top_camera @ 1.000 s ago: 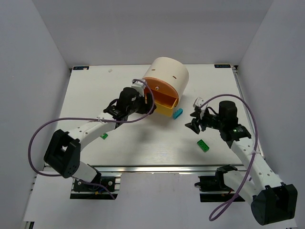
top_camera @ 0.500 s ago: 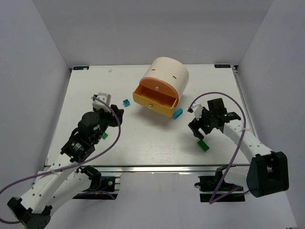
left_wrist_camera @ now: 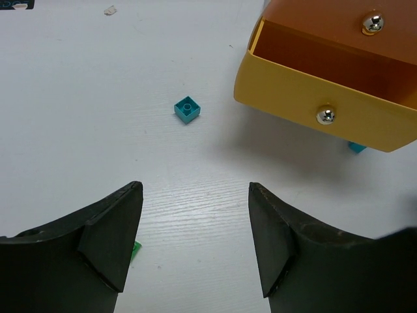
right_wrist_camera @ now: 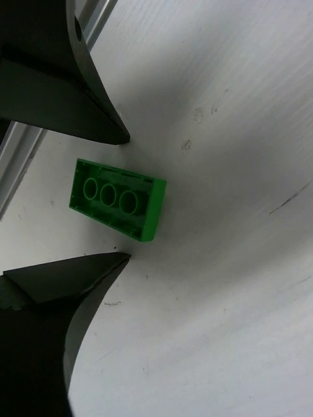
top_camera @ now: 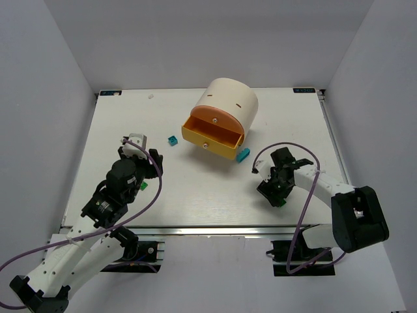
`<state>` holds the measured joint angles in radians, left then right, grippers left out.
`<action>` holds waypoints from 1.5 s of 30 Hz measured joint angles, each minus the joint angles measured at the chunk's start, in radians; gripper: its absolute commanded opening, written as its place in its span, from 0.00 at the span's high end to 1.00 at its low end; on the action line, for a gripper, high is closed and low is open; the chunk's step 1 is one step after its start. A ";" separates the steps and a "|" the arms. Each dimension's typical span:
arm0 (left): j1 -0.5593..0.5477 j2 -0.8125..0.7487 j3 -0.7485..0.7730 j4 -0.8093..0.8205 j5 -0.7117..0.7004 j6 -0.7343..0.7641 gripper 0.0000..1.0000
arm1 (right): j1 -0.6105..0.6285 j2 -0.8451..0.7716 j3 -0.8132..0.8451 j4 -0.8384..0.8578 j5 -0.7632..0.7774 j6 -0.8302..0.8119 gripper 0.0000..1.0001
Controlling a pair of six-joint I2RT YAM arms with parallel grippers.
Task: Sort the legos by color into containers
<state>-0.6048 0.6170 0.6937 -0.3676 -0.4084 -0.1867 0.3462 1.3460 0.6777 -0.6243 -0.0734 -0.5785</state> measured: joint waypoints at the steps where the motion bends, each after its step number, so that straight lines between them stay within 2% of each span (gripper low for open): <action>1: 0.000 -0.001 0.000 0.000 -0.004 0.000 0.24 | 0.005 0.007 -0.003 0.001 0.014 0.002 0.30; 4: 0.000 -0.004 0.000 -0.002 -0.020 0.000 0.24 | 0.019 0.007 -0.005 0.003 0.024 0.011 0.40; 5: 0.000 -0.004 0.000 -0.004 -0.025 0.000 0.24 | 0.023 0.007 -0.005 0.003 0.026 0.018 0.54; 7: 0.000 -0.004 0.000 -0.008 -0.032 0.000 0.24 | 0.028 0.007 -0.005 0.003 0.027 0.018 0.72; 8: 0.000 -0.004 0.000 -0.010 -0.037 0.000 0.24 | 0.029 0.007 -0.005 0.003 0.032 0.019 0.88; 10: 0.000 -0.005 0.000 -0.014 -0.045 0.000 0.23 | 0.029 0.006 -0.004 0.002 0.034 0.020 1.00; 15: 0.000 -0.008 0.000 -0.018 -0.066 -0.002 0.17 | 0.043 -0.015 0.031 -0.072 -0.033 -0.040 1.00; 20: 0.000 0.006 0.000 -0.022 -0.097 -0.018 0.14 | 0.101 -0.093 0.280 -0.160 -0.208 -0.134 1.00; 26: 0.006 0.085 0.000 -0.045 -0.136 -0.044 0.12 | 0.184 -0.119 0.574 -0.010 -0.319 -0.097 1.00; 30: 0.019 0.119 0.000 -0.058 -0.153 -0.051 0.12 | 0.232 -0.058 0.661 0.133 -0.312 -0.006 1.00; 34: 0.039 0.144 0.000 -0.061 -0.164 -0.051 0.12 | 0.265 0.040 0.682 0.253 -0.242 0.066 1.00; 35: 0.041 0.150 0.000 -0.062 -0.167 -0.051 0.12 | 0.272 0.064 0.681 0.279 -0.218 0.081 0.89; 37: 0.047 0.158 0.000 -0.066 -0.172 -0.051 0.12 | 0.283 0.097 0.670 0.327 -0.165 0.103 0.82; 39: 0.055 0.164 0.000 -0.066 -0.175 -0.051 0.11 | 0.290 0.120 0.663 0.354 -0.113 0.117 0.67; 40: 0.059 0.166 0.000 -0.067 -0.175 -0.051 0.11 | 0.292 0.132 0.663 0.364 -0.089 0.124 0.56; 41: 0.061 0.168 0.000 -0.068 -0.175 -0.051 0.11 | 0.294 0.142 0.663 0.372 -0.069 0.129 0.51; 43: 0.069 0.173 0.000 -0.067 -0.175 -0.051 0.11 | 0.296 0.155 0.663 0.375 -0.036 0.138 0.41; 45: 0.074 0.183 0.000 -0.067 -0.175 -0.051 0.11 | 0.297 0.163 0.663 0.376 -0.017 0.147 0.39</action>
<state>-0.5312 0.8005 0.6937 -0.4343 -0.5835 -0.2379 0.6430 1.5085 1.3407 -0.2485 -0.0906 -0.4313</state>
